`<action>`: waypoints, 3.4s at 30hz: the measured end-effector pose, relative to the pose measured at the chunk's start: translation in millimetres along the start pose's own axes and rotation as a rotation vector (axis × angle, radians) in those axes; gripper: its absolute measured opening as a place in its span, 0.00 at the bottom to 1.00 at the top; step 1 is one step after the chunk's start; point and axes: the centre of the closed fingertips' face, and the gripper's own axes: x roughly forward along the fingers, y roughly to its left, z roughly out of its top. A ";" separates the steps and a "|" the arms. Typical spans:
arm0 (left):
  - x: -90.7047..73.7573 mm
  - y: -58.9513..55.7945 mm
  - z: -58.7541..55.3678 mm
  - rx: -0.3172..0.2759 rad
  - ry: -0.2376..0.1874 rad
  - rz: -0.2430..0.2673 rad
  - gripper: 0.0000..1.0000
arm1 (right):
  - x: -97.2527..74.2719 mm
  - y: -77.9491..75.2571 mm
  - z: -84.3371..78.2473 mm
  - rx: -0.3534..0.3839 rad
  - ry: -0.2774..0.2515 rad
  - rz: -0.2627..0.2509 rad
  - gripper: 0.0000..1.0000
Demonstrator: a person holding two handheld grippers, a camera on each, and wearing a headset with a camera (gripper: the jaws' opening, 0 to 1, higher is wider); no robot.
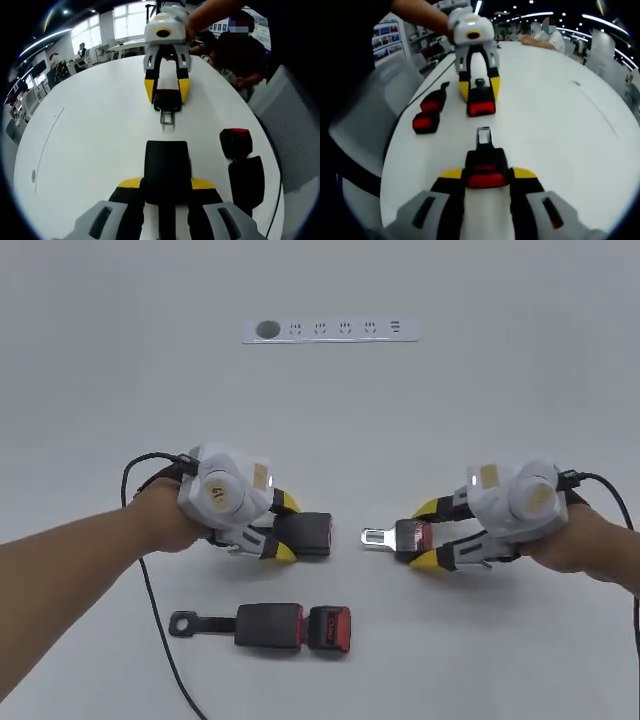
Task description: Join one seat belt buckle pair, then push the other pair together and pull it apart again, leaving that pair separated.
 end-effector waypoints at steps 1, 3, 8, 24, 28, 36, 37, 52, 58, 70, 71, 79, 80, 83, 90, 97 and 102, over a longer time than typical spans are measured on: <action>-0.1 -0.1 0.2 0.001 0.000 0.000 0.34 | 2.1 0.7 2.1 0.000 -0.003 0.001 0.34; -0.4 -0.5 0.5 0.002 0.002 0.000 0.34 | 6.3 1.5 6.8 0.002 -0.011 0.004 0.34; -0.6 -0.3 -0.3 0.003 0.010 0.000 0.34 | 16.1 -4.1 10.1 0.008 -0.030 0.014 0.34; 3.5 3.8 -7.6 0.035 0.043 -0.018 0.33 | 28.4 -2.4 22.7 0.013 -0.021 0.023 0.34; 4.0 4.3 -8.7 0.034 0.044 -0.020 0.33 | 29.8 -2.6 23.6 0.011 -0.010 0.028 0.34; 4.6 3.4 -8.4 0.032 0.051 -0.023 0.33 | 41.0 -1.1 37.2 0.021 -0.013 0.025 0.33; 4.6 3.1 -8.2 0.031 0.052 -0.023 0.33 | 41.3 -1.5 38.2 0.021 -0.008 0.023 0.33; 4.2 0.8 -7.2 0.019 0.061 -0.019 0.33 | 46.2 -3.4 43.5 0.055 0.035 -0.012 0.33; 3.5 0.4 -6.0 0.013 0.061 -0.018 0.33 | 47.1 -4.3 44.7 0.059 0.045 -0.022 0.34; 3.7 1.1 -6.8 0.012 0.067 -0.019 0.33 | 49.3 -5.2 46.4 0.058 0.064 -0.034 0.34; 3.7 1.0 -6.5 0.012 0.068 -0.019 0.33 | 49.3 -5.2 46.5 0.058 0.065 -0.035 0.34; 3.3 0.3 -5.2 0.012 0.073 -0.017 0.33 | 50.3 -5.4 46.9 0.056 0.077 -0.045 0.34; 3.3 0.3 -5.2 0.012 0.073 -0.018 0.33 | 50.4 -5.5 46.8 0.055 0.078 -0.046 0.34; 3.1 0.1 -4.7 0.011 0.074 -0.017 0.33 | 50.6 -5.5 46.9 0.055 0.078 -0.049 0.34; 2.8 0.1 -4.7 0.012 0.074 -0.017 0.33 | 51.0 -5.6 47.0 0.055 0.077 -0.055 0.34; 3.0 0.6 -5.7 0.010 0.073 -0.017 0.33 | 51.1 -5.4 47.2 0.053 0.080 -0.060 0.34; 3.3 1.2 -6.6 0.007 0.075 -0.015 0.33 | 50.9 -5.3 46.9 0.053 0.076 -0.062 0.35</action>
